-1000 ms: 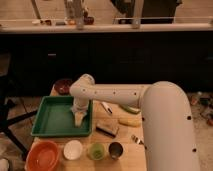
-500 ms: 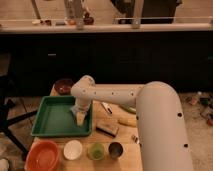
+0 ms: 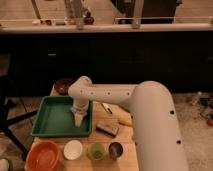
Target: Wipe purple bowl with sponge
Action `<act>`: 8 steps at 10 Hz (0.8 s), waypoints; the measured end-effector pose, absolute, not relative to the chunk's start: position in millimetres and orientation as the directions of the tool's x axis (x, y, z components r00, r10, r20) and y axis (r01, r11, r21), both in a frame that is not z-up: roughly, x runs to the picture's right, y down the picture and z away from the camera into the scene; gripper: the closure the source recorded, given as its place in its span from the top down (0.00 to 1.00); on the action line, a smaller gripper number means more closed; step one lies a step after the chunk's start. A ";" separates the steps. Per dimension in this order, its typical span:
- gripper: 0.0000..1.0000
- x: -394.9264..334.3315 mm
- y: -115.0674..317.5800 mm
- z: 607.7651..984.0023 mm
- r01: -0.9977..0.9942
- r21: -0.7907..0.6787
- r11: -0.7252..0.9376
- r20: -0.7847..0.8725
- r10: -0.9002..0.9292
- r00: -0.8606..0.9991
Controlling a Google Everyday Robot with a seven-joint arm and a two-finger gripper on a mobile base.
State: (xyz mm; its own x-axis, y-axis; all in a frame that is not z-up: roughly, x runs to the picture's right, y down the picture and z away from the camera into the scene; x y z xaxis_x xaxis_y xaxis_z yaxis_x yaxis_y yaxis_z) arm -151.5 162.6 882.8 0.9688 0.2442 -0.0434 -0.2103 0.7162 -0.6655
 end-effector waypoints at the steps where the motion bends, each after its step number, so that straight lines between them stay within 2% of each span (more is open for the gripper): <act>1: 0.80 -153.8 165.6 882.9 -0.217 -0.670 0.710 -0.055 0.245 0.968; 3: 0.79 -157.5 171.8 884.3 -0.234 -0.679 0.696 -0.069 0.257 0.964; 4: 0.76 -155.6 173.4 885.3 -0.243 -0.680 0.692 -0.076 0.263 0.962; 8: 0.37 -143.3 178.5 887.6 -0.268 -0.679 0.684 -0.079 0.295 0.952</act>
State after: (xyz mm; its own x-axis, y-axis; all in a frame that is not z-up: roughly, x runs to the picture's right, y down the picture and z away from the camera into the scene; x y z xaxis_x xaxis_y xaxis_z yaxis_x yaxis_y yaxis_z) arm -143.3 178.5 887.6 0.9523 0.2947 -0.0790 -0.2679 0.6838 -0.6787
